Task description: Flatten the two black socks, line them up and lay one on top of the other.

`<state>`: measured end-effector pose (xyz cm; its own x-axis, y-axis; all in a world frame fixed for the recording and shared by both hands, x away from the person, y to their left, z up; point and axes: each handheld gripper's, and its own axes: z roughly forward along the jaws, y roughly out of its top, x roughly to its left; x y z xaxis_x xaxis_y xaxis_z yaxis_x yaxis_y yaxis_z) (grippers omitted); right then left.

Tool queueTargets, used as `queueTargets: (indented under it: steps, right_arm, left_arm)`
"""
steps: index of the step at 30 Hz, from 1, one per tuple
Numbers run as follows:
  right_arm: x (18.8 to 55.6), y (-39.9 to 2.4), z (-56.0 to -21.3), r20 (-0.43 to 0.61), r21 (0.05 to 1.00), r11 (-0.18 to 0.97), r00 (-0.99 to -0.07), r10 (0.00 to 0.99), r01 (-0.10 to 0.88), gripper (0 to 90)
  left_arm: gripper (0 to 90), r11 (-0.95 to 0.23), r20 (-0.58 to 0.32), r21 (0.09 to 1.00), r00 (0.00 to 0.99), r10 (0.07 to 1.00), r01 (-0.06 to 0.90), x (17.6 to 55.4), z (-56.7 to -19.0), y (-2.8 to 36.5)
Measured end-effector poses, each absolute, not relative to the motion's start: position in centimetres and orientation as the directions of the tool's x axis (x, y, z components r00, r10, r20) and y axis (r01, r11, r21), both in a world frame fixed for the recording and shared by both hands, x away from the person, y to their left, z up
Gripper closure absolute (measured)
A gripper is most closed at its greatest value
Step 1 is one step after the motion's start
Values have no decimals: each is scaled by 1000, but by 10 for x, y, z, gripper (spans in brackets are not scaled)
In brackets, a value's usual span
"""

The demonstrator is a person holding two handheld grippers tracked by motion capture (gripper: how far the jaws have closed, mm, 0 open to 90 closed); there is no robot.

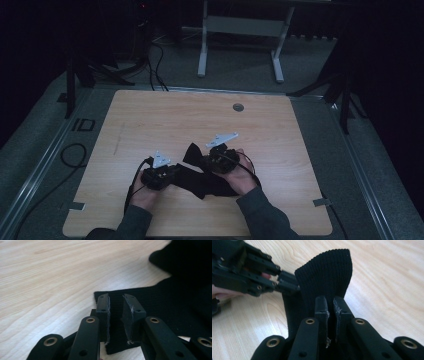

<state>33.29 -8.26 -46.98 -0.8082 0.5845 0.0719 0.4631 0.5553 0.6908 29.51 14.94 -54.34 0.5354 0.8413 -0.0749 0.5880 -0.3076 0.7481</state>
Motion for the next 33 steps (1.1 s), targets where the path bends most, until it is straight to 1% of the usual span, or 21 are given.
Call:
queueTargets:
  steps: [3, 7, 13, 20, 26, 33]
  right_arm:
    - [329, -78, -479, 92, 677, 549, -796, 598, 490, 829]
    - [327, -70, -489, 83, 651, 570, -795, 602, 500, 829]
    - [322, -62, -495, 115, 639, 570, -797, 593, 517, 828]
    - [322, -55, -496, 142, 628, 564, -791, 595, 537, 828]
    - [322, -47, -503, 152, 609, 573, -790, 594, 548, 829]
    - [323, -38, -518, 182, 579, 565, -769, 613, 588, 828]
  left_arm:
    - [761, -298, -72, 753, 523, 849, 587, 295, -541, 155]
    - [760, -283, -78, 757, 512, 856, 589, 295, -540, 157]
    - [761, -275, -79, 760, 502, 861, 589, 295, -539, 159]
    - [762, -231, -100, 774, 473, 875, 590, 295, -536, 167]
    - [763, -229, -99, 776, 472, 876, 587, 295, -535, 168]
    - [763, -231, -98, 777, 475, 875, 585, 295, -536, 167]
